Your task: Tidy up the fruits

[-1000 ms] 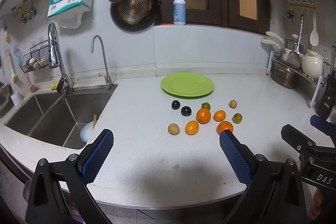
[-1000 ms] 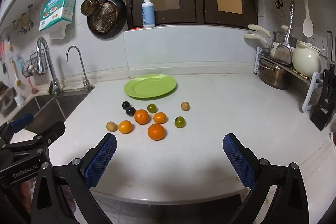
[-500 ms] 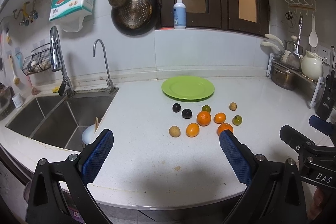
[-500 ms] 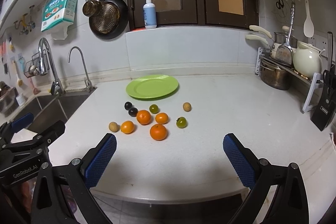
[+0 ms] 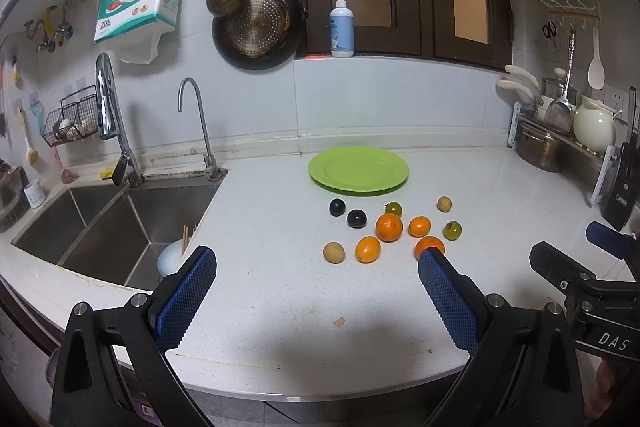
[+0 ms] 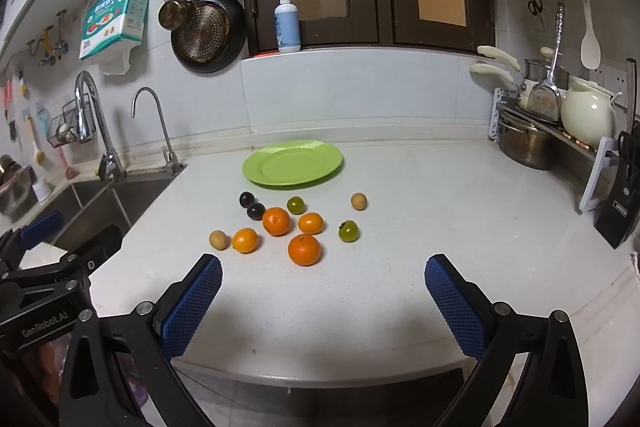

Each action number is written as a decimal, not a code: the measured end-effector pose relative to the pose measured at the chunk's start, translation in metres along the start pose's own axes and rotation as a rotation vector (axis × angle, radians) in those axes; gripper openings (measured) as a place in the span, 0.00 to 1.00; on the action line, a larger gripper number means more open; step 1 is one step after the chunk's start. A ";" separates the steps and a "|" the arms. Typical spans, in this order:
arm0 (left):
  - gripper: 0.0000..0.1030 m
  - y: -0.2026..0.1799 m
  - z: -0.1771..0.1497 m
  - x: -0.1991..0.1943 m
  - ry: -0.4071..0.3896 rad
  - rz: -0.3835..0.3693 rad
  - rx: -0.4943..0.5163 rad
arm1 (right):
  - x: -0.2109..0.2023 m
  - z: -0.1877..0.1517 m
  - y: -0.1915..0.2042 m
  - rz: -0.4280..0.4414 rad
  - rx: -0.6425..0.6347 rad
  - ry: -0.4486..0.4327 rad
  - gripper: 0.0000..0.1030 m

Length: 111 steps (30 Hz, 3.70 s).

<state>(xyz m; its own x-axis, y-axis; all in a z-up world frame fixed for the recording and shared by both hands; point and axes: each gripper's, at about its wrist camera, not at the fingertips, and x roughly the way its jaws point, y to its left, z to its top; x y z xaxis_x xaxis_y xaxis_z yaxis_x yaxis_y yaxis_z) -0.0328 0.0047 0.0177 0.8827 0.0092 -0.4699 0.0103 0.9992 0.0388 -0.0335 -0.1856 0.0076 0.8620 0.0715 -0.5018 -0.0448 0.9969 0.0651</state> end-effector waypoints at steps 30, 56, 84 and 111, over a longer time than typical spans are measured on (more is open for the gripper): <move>1.00 0.008 0.000 0.010 0.022 0.000 -0.003 | 0.010 0.000 0.006 0.007 -0.005 0.020 0.99; 0.86 0.022 -0.001 0.110 0.155 -0.028 0.030 | 0.107 0.006 0.022 0.043 0.011 0.163 0.99; 0.46 -0.001 -0.019 0.217 0.380 -0.166 0.073 | 0.193 -0.008 0.014 0.070 0.035 0.356 0.66; 0.28 -0.003 0.006 0.168 0.316 -0.199 0.068 | 0.167 0.012 0.025 0.171 -0.042 0.301 0.41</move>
<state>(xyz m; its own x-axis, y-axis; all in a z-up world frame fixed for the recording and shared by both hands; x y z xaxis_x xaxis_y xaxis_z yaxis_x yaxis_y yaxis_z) 0.1184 0.0031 -0.0562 0.6721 -0.1626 -0.7224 0.2076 0.9778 -0.0270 0.1156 -0.1494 -0.0645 0.6530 0.2385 -0.7188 -0.2021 0.9696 0.1381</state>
